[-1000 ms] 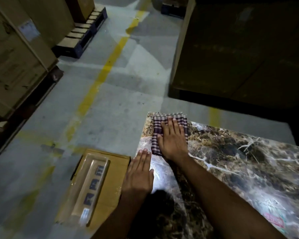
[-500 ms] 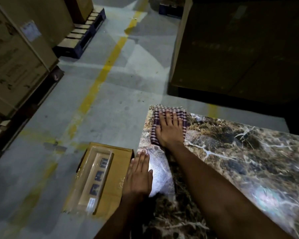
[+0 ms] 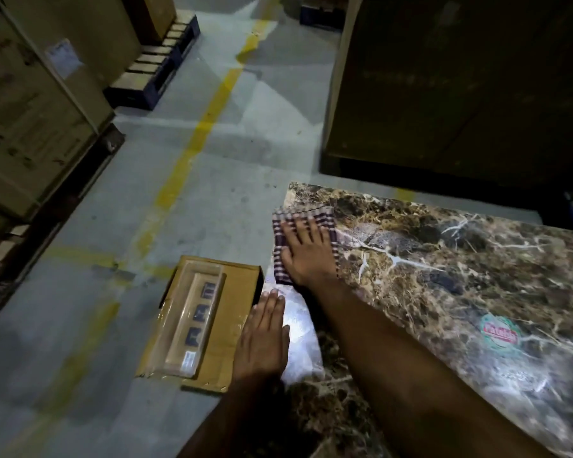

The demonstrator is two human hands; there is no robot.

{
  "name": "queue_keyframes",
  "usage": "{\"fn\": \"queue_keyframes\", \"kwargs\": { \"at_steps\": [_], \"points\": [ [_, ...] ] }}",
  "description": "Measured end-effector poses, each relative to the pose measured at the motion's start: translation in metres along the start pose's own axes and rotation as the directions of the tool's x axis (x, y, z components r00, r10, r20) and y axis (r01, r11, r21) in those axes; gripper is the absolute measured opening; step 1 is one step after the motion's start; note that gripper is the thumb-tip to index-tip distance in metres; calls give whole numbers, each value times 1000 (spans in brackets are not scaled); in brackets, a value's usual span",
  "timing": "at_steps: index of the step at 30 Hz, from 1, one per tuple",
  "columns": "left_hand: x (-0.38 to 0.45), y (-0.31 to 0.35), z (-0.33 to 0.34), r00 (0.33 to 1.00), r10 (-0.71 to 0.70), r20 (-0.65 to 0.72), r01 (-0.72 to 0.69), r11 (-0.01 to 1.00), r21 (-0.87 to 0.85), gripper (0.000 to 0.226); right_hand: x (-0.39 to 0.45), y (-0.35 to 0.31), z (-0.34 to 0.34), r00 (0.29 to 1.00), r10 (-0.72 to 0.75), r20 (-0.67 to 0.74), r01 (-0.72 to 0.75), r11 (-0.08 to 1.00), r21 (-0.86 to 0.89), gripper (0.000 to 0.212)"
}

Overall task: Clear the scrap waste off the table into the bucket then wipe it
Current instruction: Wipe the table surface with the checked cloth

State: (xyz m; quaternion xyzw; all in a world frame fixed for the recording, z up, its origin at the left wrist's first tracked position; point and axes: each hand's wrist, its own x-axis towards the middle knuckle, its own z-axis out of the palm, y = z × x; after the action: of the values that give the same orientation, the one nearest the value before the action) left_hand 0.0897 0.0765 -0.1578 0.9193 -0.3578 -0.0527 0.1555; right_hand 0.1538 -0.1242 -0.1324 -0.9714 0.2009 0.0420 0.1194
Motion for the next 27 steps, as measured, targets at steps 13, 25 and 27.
{"fn": "queue_keyframes", "kwargs": {
  "at_steps": [13,25,27],
  "points": [
    [-39,-5,-5,1000,21,18,-21,1000,-7,56,-49,-22,10,1000,-5,9,5,1000,0,66],
    [-94,-11,-13,999,50,-22,-49,998,35,55,-97,-35,16,999,5,32,-5,1000,1,66],
    [-105,-8,-17,1000,0,-4,0,1000,25,55,-130,-44,25,992,-124,39,125,992,-27,64]
  ]
}}
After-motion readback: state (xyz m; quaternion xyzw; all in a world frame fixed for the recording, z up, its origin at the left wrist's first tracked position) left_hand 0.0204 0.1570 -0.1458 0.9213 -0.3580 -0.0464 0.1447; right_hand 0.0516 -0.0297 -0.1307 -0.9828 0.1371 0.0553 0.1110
